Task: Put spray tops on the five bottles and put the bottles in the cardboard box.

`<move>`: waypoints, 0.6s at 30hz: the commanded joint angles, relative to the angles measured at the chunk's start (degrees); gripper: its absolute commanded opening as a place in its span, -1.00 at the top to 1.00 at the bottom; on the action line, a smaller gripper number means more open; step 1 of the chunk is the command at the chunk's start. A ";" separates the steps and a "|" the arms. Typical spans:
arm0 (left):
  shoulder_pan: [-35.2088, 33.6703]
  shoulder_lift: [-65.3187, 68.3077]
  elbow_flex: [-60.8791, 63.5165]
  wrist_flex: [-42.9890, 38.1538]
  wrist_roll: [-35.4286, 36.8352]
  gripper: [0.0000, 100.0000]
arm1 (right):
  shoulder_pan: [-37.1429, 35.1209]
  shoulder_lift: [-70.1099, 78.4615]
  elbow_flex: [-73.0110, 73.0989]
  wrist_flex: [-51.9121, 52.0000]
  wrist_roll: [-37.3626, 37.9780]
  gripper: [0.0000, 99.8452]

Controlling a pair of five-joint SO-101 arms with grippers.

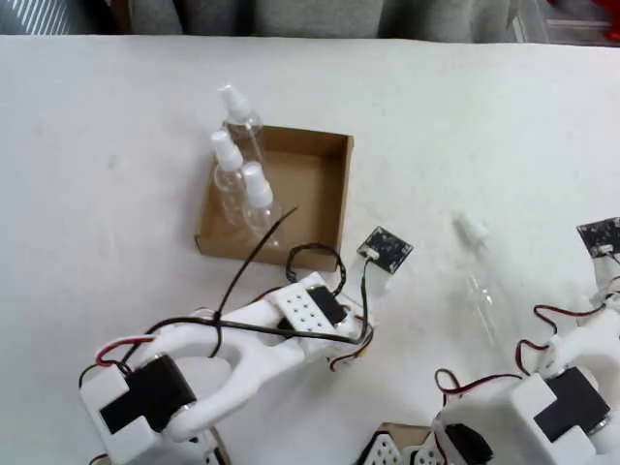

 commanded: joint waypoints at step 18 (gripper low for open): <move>0.57 -3.56 0.09 -0.88 -0.44 0.96 | 0.92 -23.16 1.49 16.31 20.13 0.61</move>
